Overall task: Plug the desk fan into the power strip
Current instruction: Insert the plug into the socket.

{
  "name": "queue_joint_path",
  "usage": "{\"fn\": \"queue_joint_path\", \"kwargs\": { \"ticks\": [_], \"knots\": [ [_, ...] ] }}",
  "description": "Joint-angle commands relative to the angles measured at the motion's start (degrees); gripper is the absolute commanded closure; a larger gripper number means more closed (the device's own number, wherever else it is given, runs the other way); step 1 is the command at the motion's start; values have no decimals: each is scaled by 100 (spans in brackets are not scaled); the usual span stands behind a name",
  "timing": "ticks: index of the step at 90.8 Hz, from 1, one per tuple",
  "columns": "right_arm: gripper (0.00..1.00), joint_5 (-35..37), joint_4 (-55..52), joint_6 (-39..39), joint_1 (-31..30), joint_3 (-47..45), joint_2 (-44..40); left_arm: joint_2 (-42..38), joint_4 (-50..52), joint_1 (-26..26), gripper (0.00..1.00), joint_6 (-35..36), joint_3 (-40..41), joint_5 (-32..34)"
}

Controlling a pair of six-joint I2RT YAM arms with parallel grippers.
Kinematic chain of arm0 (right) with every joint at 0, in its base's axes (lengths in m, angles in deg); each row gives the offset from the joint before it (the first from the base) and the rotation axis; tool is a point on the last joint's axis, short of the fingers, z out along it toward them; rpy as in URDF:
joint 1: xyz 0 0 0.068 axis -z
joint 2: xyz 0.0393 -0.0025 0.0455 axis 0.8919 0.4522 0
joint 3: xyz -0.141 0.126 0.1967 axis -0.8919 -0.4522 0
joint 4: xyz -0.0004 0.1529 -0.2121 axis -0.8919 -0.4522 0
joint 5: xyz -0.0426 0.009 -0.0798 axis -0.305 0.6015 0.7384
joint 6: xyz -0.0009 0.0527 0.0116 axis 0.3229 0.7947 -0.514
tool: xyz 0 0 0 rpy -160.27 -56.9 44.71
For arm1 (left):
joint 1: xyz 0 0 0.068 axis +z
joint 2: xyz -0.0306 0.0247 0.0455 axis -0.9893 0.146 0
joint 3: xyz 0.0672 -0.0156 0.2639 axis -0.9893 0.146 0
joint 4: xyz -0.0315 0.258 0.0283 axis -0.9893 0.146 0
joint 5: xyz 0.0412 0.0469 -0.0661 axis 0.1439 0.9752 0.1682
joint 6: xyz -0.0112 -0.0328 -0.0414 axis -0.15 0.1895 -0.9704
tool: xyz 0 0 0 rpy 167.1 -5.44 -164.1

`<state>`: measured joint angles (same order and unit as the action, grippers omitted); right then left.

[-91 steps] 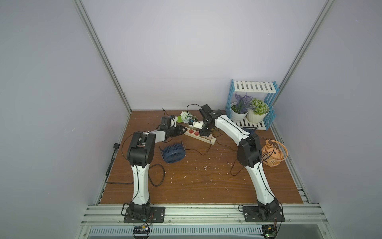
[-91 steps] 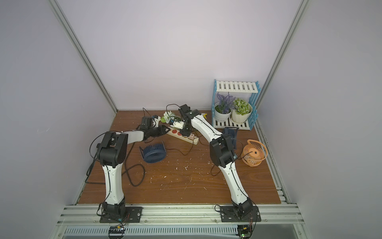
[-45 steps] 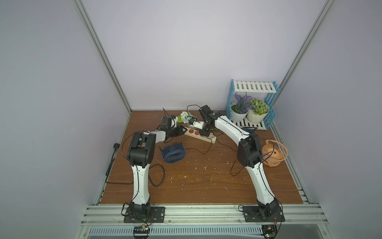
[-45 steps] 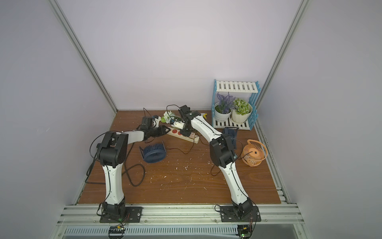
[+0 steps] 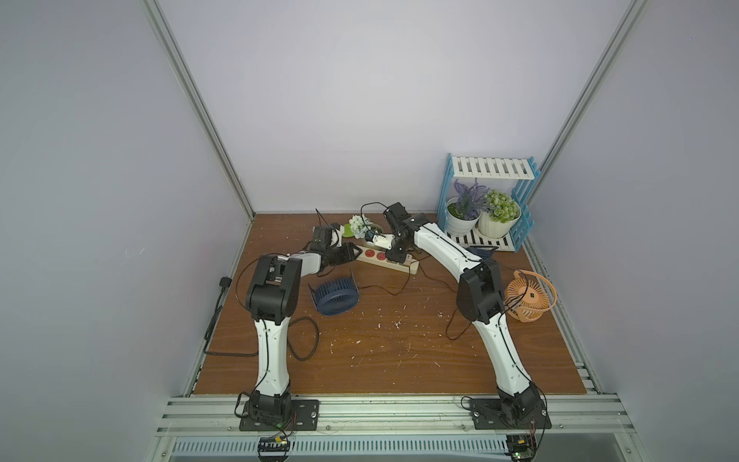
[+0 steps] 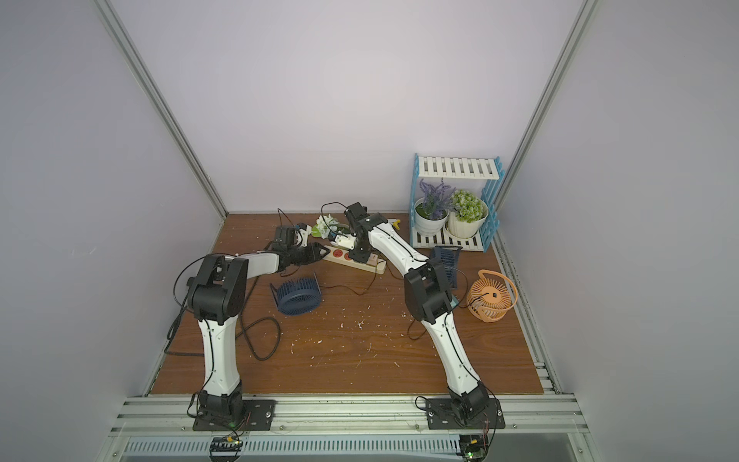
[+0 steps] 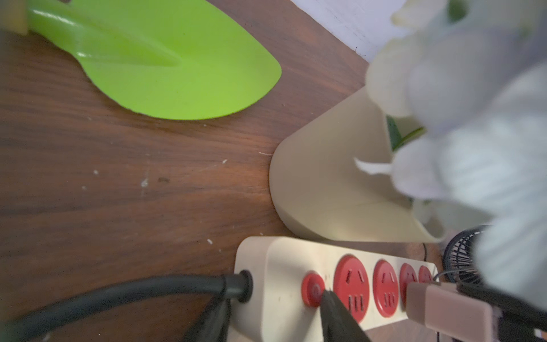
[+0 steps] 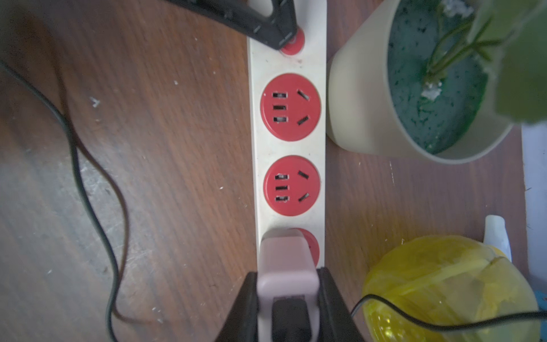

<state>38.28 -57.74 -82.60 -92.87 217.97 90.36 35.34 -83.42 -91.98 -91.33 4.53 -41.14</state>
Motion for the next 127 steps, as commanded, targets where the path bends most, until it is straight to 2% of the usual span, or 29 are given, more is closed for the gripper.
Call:
{"fn": "queue_joint_path", "kwargs": {
  "ticks": [1, 16, 31, 37, 52, 58, 66, 78, 93, 114, 127],
  "knots": [
    [100, 1488, 266, -199, 349, -634, 885, -249, 188, -132, 48, 135, -98, -79],
    [100, 1346, 650, -204, 303, -1347, 529, -241, 184, -138, 49, 129, -93, -78],
    [100, 1427, 91, -268, 251, -404, 1076, -262, 185, -140, 49, 157, -122, -62],
    [100, 1394, 57, -195, 243, -343, 1102, -325, 189, -143, 49, 194, -93, -32],
    [100, 749, 984, 395, 229, -1264, 153, -705, 205, -141, 41, 317, 66, 135],
    [84, 427, 1116, 672, 210, -1330, -168, -911, 208, -143, 36, 326, 140, 208],
    [70, 123, 1165, 969, 177, -1193, -406, -1200, 208, -162, 29, 322, 252, 290],
    [54, -305, 1386, 1394, 163, -991, -662, -1589, 220, -191, 23, 319, 445, 347],
    [34, -829, 1736, 1788, 163, -990, -1146, -1906, 357, -290, 21, 314, 561, 394],
    [26, -1197, 2321, 2262, 174, -1785, -2080, -2049, 375, -672, 21, 188, 568, 591],
    [27, -1064, 2627, 2612, 191, -2494, -2597, -1915, 272, -918, 28, -108, 534, 639]
  ]
}}
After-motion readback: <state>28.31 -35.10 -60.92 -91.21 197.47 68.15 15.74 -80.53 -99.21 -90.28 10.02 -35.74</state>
